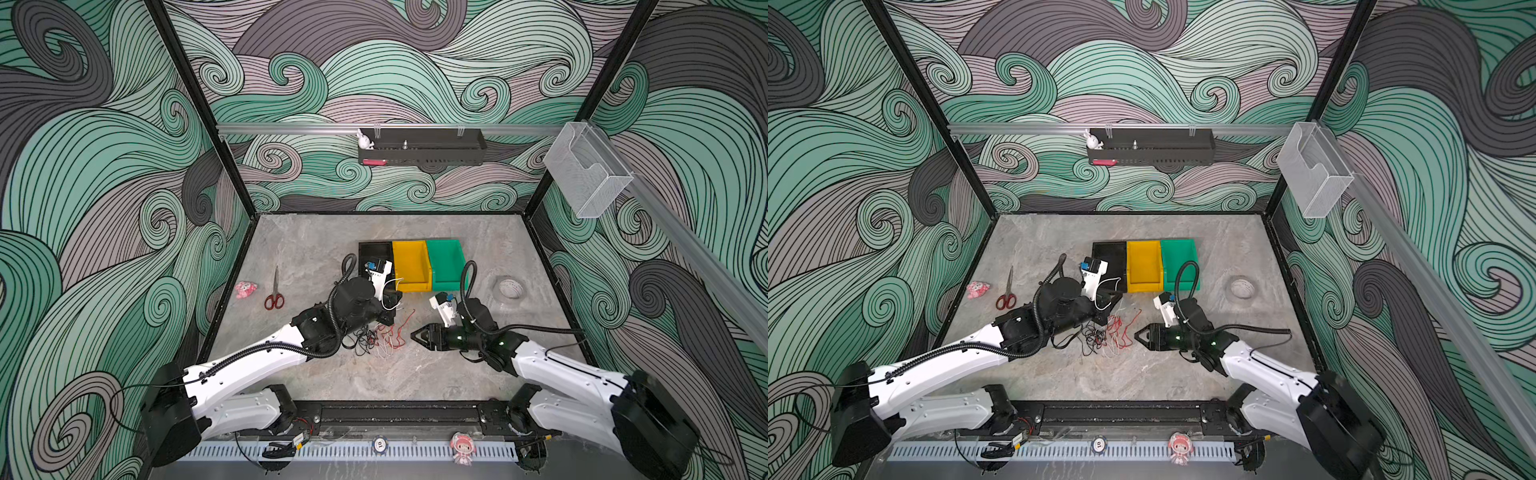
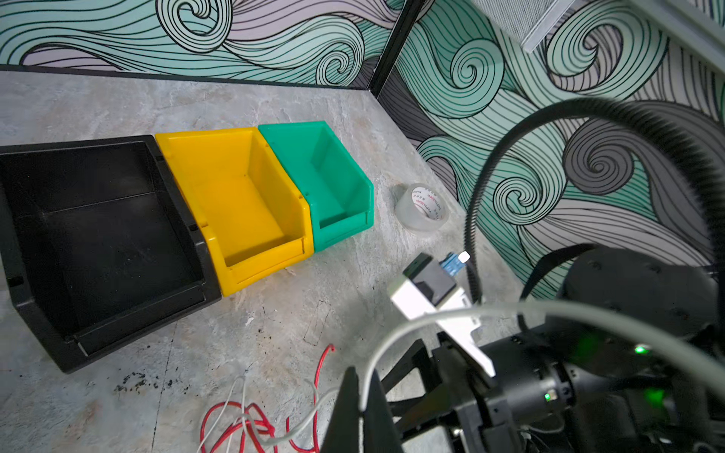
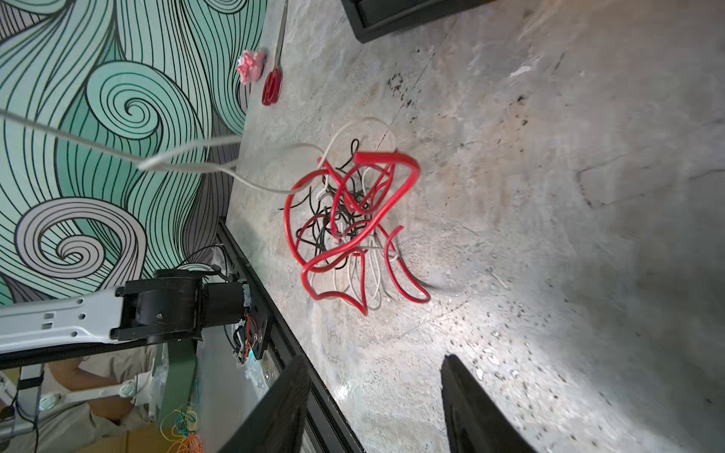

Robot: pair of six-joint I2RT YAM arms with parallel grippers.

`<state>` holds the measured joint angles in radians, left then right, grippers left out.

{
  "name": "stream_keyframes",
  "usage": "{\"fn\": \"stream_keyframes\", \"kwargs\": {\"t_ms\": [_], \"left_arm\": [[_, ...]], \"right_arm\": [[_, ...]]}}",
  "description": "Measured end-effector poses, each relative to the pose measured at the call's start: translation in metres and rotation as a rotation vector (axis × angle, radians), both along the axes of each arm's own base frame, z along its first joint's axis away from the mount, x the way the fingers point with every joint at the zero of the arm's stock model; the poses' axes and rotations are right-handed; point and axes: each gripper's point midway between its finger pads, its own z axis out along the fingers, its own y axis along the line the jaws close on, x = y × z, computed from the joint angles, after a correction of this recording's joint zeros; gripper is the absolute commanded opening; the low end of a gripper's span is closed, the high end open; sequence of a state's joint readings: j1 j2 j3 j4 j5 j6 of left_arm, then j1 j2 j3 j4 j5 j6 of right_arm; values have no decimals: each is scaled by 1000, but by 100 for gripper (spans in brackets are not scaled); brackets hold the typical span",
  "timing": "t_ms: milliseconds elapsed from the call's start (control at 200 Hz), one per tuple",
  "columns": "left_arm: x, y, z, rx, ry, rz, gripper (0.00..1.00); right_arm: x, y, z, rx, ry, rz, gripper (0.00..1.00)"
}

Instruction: Untangle the cables

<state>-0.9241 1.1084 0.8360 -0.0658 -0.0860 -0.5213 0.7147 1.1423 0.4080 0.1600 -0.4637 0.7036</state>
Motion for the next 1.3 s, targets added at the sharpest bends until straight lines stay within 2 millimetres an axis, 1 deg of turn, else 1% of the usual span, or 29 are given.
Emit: {"fn": "stream_keyframes", "kwargs": {"t_ms": [235, 395, 460, 560, 665, 731, 811, 886, 956, 1086, 1166, 1206, 1296], "left_arm": [[-2, 13, 22, -58, -25, 43, 0], [-3, 24, 40, -109, -52, 87, 0], [-3, 29, 43, -127, -58, 105, 0], [-4, 35, 43, -140, -56, 126, 0], [-4, 38, 44, -154, -52, 142, 0], [-4, 41, 49, -170, -57, 152, 0], [-6, 45, 57, -196, -65, 162, 0], [-8, 50, 64, -216, -76, 169, 0], [-9, 53, 69, -232, -86, 176, 0], [-11, 59, 75, -245, -97, 186, 0], [-11, 62, 75, -243, -99, 194, 0], [-12, 64, 75, -240, -101, 201, 0], [-11, 68, 74, -231, -102, 218, 0]], "right_arm": [[13, 37, 0, 26, -31, 50, 59], [15, 62, 8, 55, -58, 87, 58], [15, 69, 11, 65, -69, 98, 56], [18, 78, 11, 69, -80, 102, 48], [22, 82, 2, 58, -71, 94, 38], [23, 82, -5, 47, -61, 88, 30], [24, 82, -11, 38, -43, 78, 17], [25, 82, -12, 36, -41, 71, 9], [27, 82, -12, 38, -47, 66, 5], [27, 79, -15, 26, -47, 54, 5], [26, 75, -20, 6, -39, 47, 7], [24, 72, -21, -2, -37, 47, 10], [19, 64, -18, -16, -48, 51, 27]]}}
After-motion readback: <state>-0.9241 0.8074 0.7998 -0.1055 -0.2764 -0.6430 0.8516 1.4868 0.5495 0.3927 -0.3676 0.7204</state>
